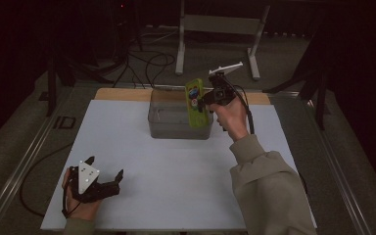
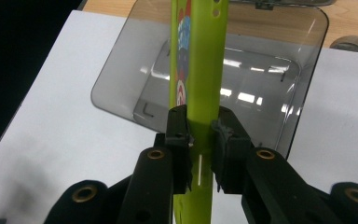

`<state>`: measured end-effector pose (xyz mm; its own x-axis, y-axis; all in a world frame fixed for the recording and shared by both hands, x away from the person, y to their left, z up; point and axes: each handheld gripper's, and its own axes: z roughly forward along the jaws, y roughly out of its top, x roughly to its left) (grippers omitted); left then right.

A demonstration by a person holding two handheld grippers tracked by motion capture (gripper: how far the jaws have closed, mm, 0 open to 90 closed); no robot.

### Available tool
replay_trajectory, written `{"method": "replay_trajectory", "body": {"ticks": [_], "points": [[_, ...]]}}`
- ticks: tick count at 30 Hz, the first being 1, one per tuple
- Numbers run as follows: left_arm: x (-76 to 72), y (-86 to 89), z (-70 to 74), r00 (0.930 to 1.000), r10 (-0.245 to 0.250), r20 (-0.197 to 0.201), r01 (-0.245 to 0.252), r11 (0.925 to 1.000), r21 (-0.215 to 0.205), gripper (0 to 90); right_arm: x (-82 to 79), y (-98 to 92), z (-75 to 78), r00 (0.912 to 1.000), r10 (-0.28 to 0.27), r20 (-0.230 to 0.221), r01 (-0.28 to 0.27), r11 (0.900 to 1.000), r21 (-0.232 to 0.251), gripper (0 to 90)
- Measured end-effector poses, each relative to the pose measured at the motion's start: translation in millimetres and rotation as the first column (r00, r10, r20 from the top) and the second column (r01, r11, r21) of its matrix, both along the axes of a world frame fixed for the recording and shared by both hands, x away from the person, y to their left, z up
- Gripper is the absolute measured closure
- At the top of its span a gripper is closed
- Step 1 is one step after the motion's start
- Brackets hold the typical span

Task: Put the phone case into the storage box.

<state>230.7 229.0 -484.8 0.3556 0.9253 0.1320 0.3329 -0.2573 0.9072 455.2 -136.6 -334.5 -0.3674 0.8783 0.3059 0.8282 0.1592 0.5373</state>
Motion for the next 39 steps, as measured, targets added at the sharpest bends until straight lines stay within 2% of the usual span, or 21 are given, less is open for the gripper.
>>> {"method": "replay_trajectory", "body": {"ticks": [13, 20, 31, 39], "points": [[-0.5, 0.6, -0.1, 1.0, 0.0, -0.002, 0.0, 1.0, -0.002, 0.3, 25.7, -4.1, -5.7, 0.9966, -0.065, -0.052, 0.065, 0.998, -0.004, 78.2], [-0.8, 1.1, -0.1, 1.0, 0.0, -0.001, 0.0, 1.0, -0.004, 0.3, 37.2, -8.2, -11.9, 0.9918, -0.102, -0.078, 0.103, 0.995, 0.017, 78.2], [-1.1, 2.0, -0.2, 1.0, 0.0, -0.001, 0.0, 1.0, -0.009, 0.3, 47.5, -4.3, -17.7, 0.9879, -0.127, -0.089, 0.126, 0.992, -0.01, 78.1], [-1.5, 2.7, -0.4, 1.0, 0.0, -0.001, 0.0, 0.9999, -0.014, 0.3, 56.8, -7.9, -26.6, 0.9802, -0.16, -0.117, 0.16, 0.987, -0.008, 78.2]]}}
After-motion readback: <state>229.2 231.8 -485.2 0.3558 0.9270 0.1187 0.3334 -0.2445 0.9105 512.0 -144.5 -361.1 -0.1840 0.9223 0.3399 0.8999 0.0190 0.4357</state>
